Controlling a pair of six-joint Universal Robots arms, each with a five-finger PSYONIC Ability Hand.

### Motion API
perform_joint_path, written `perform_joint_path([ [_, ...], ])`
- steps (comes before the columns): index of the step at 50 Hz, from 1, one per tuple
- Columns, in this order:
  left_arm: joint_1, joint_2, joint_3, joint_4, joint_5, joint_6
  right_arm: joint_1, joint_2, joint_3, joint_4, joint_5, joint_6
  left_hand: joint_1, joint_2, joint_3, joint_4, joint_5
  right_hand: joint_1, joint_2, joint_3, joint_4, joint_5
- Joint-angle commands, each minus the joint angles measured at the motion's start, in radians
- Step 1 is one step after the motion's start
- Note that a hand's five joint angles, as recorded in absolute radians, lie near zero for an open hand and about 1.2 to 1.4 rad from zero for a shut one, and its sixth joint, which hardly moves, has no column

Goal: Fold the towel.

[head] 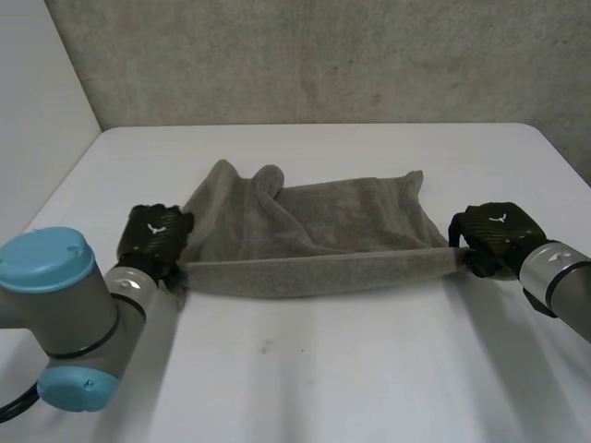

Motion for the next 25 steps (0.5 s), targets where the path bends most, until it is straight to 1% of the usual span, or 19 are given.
perform_joint_path([
  [1, 0.022, 0.006, -0.018, -0.021, -0.01, 0.007, -0.006, 0.002, -0.001, -0.004, 0.006, -0.003, 0.077, 0.078, 0.077, 0.079, 0.077, 0.007, 0.177, 0.181, 0.179, 0.186],
  [7, 0.04, 0.05, -0.044, -0.091, -0.008, 0.007, -0.004, 0.002, -0.001, -0.006, 0.006, -0.006, 0.083, 0.084, 0.083, 0.085, 0.083, 0.007, 0.177, 0.181, 0.179, 0.186],
  [8, 0.04, 0.062, -0.05, -0.114, -0.007, 0.007, -0.004, 0.002, -0.001, -0.006, 0.006, -0.006, 0.12, 0.122, 0.121, 0.123, 0.12, 0.007, 0.177, 0.181, 0.179, 0.186],
  [9, 0.04, 0.072, -0.055, -0.131, -0.004, 0.007, -0.001, 0.002, 0.0, -0.004, 0.005, -0.006, 0.287, 0.288, 0.287, 0.289, 0.286, 0.007, 0.177, 0.181, 0.179, 0.186],
  [10, 0.04, 0.072, -0.055, -0.131, -0.003, 0.007, 0.002, 0.002, 0.003, -0.003, 0.0, -0.006, 0.288, 0.29, 0.289, 0.291, 0.288, 0.007, 0.177, 0.181, 0.179, 0.186],
  [11, 0.04, 0.082, -0.059, -0.148, 0.0, 0.005, 0.002, 0.002, 0.003, -0.003, 0.0, -0.006, 0.704, 0.705, 0.704, 0.706, 0.704, 0.007, 0.177, 0.181, 0.179, 0.186],
  [12, 0.04, 0.093, -0.064, -0.159, 0.0, 0.005, 0.005, 0.001, 0.005, 0.0, 0.002, -0.012, 0.844, 0.846, 0.845, 0.847, 0.844, 0.007, 0.177, 0.181, 0.179, 0.186],
  [18, 0.037, 0.141, -0.081, -0.176, -0.002, 0.011, 0.002, -0.016, -0.013, 0.038, 0.008, -0.032, 0.846, 0.847, 0.846, 0.848, 0.845, 0.007, 0.177, 0.181, 0.179, 0.186],
  [20, 0.034, 0.194, -0.087, -0.223, -0.002, 0.037, 0.002, -0.037, -0.021, 0.069, 0.008, -0.052, 0.846, 0.847, 0.846, 0.848, 0.845, 0.007, 0.177, 0.181, 0.179, 0.186],
  [21, 0.034, 0.194, -0.087, -0.223, -0.002, 0.037, 0.002, -0.038, -0.021, 0.069, 0.008, -0.052, 0.846, 0.847, 0.846, 0.848, 0.845, 0.007, 0.177, 0.181, 0.179, 0.186],
  [23, 0.035, 0.271, -0.086, -0.299, 0.0, 0.097, -0.004, -0.112, -0.052, 0.15, 0.006, -0.104, 0.846, 0.847, 0.846, 0.848, 0.845, 0.007, 0.177, 0.181, 0.179, 0.186],
  [24, 0.035, 0.271, -0.086, -0.3, 0.0, 0.097, -0.004, -0.113, -0.052, 0.15, 0.006, -0.104, 0.846, 0.847, 0.846, 0.848, 0.845, 0.007, 0.177, 0.181, 0.179, 0.186],
  [25, 0.035, 0.32, -0.078, -0.341, 0.0, 0.133, -0.007, -0.151, -0.072, 0.198, 0.003, -0.125, 0.846, 0.847, 0.846, 0.848, 0.845, 0.007, 0.177, 0.181, 0.179, 0.186],
])
